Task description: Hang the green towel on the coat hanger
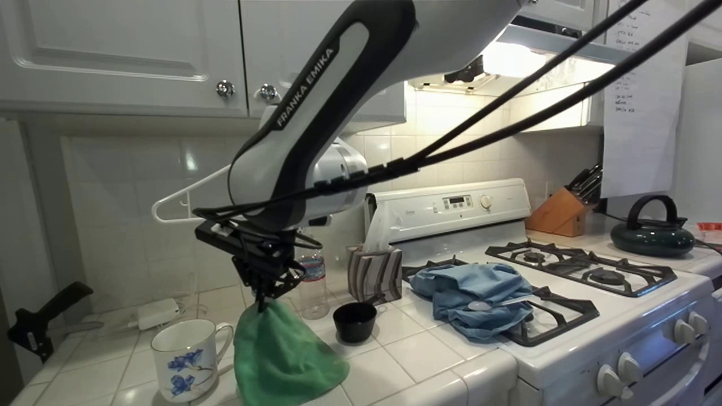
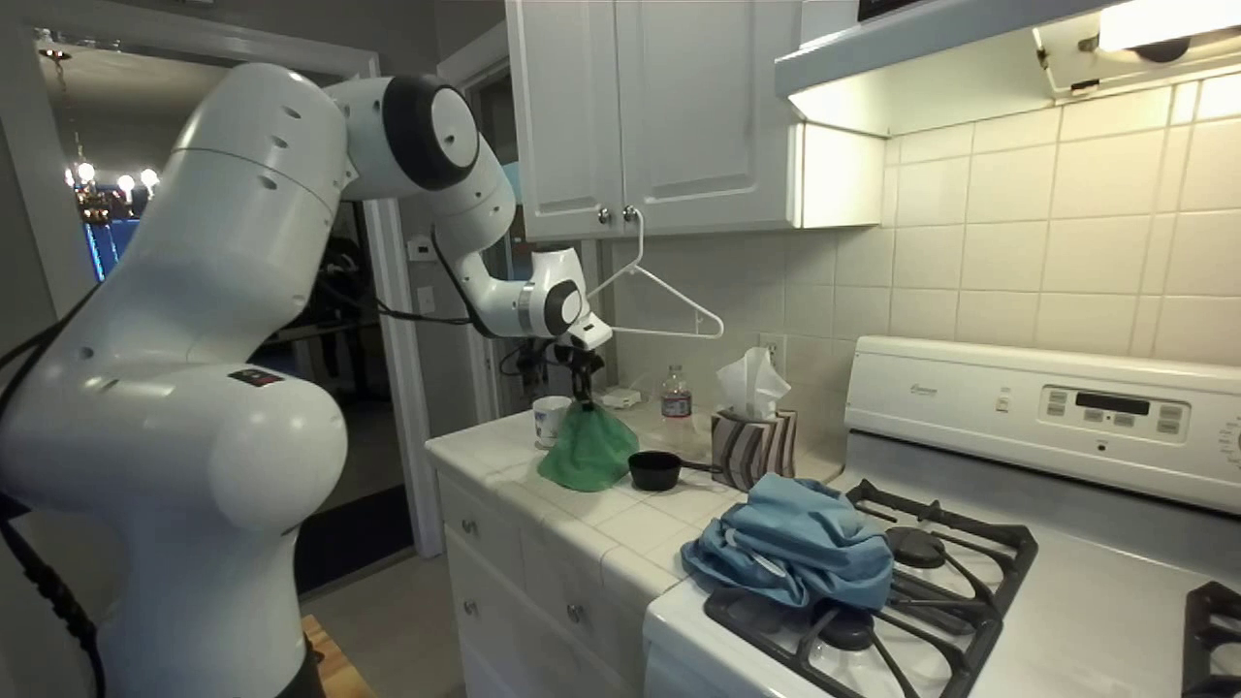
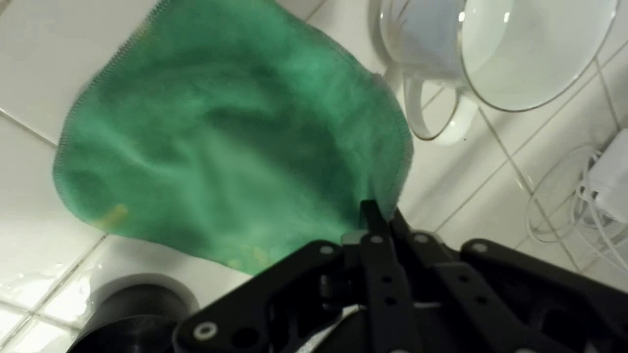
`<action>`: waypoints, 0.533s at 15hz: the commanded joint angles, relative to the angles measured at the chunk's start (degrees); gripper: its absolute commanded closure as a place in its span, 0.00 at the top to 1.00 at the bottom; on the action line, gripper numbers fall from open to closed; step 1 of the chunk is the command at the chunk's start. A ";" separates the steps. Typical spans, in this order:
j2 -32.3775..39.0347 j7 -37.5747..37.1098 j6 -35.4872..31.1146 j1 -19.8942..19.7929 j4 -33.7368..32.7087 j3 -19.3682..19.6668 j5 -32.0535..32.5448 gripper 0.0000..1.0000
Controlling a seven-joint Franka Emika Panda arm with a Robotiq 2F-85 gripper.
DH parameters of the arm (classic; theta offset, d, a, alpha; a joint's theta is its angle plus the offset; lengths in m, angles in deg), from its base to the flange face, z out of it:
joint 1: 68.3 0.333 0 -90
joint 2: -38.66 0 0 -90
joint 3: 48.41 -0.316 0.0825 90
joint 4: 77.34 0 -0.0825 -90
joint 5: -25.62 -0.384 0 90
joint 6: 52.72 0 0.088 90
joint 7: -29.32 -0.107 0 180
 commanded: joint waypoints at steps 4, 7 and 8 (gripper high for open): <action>-10.19 -11.63 -5.36 5.72 9.66 6.32 13.04 0.01; -12.94 -15.00 -3.84 5.30 10.26 6.49 17.71 0.01; -14.18 -16.51 -3.03 5.61 10.43 6.81 19.86 0.01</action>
